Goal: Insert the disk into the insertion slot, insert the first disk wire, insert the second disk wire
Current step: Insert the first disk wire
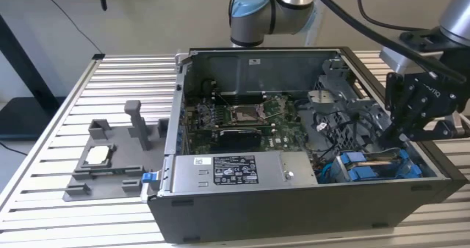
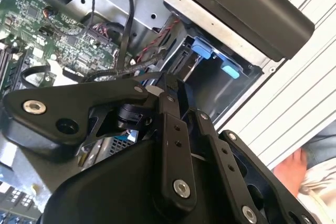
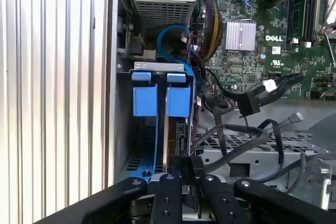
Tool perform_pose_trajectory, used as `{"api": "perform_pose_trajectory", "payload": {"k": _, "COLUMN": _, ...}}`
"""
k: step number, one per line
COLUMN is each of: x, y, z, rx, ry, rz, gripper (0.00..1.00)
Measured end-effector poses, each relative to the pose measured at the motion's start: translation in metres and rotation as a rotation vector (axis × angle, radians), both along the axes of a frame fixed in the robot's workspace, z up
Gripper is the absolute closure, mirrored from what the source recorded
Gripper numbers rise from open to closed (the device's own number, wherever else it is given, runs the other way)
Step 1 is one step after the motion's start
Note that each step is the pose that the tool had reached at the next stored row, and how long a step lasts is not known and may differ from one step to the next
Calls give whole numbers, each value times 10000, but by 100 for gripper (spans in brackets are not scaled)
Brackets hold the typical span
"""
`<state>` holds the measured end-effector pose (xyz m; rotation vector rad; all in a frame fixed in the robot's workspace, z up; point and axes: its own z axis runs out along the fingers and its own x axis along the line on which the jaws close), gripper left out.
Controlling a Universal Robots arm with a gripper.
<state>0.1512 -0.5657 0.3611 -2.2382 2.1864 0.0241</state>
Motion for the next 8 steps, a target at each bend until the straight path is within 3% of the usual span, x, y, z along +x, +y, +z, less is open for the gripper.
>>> {"api": "perform_pose_trajectory", "payload": {"k": 8, "x": 7, "y": -2, "z": -16, "rx": -2, "ry": 1, "rz": -1, "gripper": 81}}
